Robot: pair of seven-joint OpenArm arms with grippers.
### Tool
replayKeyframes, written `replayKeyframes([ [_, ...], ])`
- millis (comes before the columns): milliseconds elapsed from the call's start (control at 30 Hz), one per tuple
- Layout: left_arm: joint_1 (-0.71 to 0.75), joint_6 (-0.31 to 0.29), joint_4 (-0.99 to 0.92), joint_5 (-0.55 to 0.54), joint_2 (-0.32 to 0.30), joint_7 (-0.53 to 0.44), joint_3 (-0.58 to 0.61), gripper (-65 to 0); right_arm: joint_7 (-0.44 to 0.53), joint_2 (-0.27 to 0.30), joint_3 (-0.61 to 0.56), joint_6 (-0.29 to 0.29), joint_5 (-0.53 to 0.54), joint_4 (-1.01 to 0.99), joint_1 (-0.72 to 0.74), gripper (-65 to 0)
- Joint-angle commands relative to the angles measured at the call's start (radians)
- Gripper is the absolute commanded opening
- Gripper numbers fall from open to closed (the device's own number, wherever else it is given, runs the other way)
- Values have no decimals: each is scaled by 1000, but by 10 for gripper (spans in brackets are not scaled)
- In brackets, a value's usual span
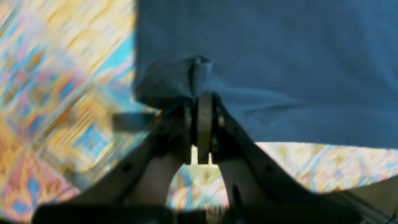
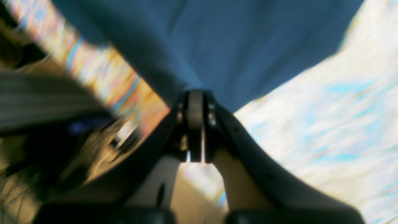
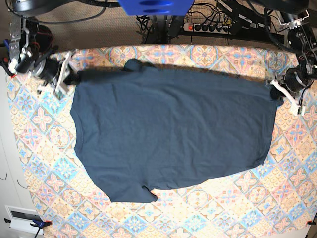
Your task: Layout the t-shirt on the table in an organized manner, then fold the t-shirt properly
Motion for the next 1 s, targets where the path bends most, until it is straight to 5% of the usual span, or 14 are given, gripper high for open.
replayKeyframes([
  [0,-21,1,12,0,-5,-20,-11,-650,15,20,13,-1,14,11,24,-644],
  [300,-156,3,-20,13,139,-20,-11,-650,-44,14,5,-1,-2,-64,253,-644],
  [500,-222,4,-137,11,147,-71,-11,-650,-60,-87,2,-1,-132,-147,328,-644],
  [767,-226,6,-145,8,144,-99,-14,-650,-51,-127,-104,-1,-250,-253,417,-645],
  [967,-269,6,-145,8,145,-97,-134,-650,-51,-201,-108,-1,-267,-268,460,-645],
])
